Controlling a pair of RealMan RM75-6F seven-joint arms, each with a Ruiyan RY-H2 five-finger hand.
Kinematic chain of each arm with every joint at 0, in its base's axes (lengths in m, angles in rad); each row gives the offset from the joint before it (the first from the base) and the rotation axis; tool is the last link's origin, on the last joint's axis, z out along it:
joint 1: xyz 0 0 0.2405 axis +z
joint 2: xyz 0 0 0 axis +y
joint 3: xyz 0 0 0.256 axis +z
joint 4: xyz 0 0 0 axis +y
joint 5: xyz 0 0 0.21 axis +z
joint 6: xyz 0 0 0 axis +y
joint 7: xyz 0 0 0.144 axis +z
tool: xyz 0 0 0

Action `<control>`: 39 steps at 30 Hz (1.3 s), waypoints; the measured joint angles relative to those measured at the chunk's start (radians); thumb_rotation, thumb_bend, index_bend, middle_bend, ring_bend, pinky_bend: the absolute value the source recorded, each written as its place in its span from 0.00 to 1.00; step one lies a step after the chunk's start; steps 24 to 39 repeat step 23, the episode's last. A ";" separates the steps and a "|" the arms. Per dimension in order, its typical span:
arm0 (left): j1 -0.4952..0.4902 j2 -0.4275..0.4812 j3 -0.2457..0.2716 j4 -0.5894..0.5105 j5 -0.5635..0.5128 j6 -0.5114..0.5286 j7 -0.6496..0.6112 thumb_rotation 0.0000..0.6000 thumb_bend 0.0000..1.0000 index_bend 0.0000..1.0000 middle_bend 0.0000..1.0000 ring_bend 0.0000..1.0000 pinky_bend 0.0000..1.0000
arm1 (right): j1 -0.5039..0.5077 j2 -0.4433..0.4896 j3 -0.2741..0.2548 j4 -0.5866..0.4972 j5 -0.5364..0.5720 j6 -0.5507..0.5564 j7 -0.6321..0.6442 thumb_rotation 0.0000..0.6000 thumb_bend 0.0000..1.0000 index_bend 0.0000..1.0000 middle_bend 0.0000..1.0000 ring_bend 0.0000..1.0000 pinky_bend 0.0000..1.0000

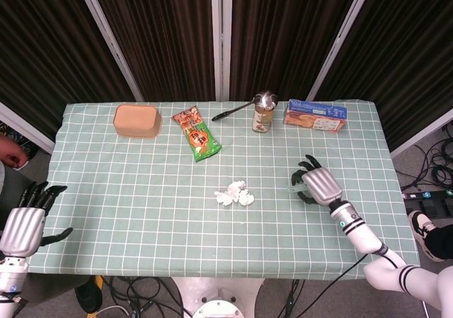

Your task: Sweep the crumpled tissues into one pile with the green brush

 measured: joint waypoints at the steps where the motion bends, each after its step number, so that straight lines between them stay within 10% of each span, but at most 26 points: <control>1: 0.000 0.000 0.000 0.001 0.000 0.000 -0.001 1.00 0.06 0.17 0.20 0.10 0.07 | -0.003 0.002 0.001 -0.011 0.011 -0.015 -0.012 1.00 0.39 0.09 0.18 0.01 0.00; 9: -0.003 -0.007 -0.001 0.011 -0.001 -0.002 0.002 1.00 0.06 0.17 0.20 0.10 0.07 | -0.040 0.086 0.017 -0.143 0.054 -0.009 -0.081 1.00 0.34 0.00 0.10 0.00 0.00; 23: -0.012 -0.029 -0.002 0.022 0.007 -0.002 0.071 1.00 0.06 0.17 0.20 0.10 0.07 | -0.400 0.346 0.009 -0.427 0.027 0.530 -0.123 1.00 0.34 0.00 0.11 0.00 0.00; 39: -0.012 -0.029 -0.002 0.022 0.007 -0.002 0.071 1.00 0.06 0.17 0.20 0.10 0.07 | -0.400 0.346 0.009 -0.427 0.027 0.530 -0.123 1.00 0.34 0.00 0.11 0.00 0.00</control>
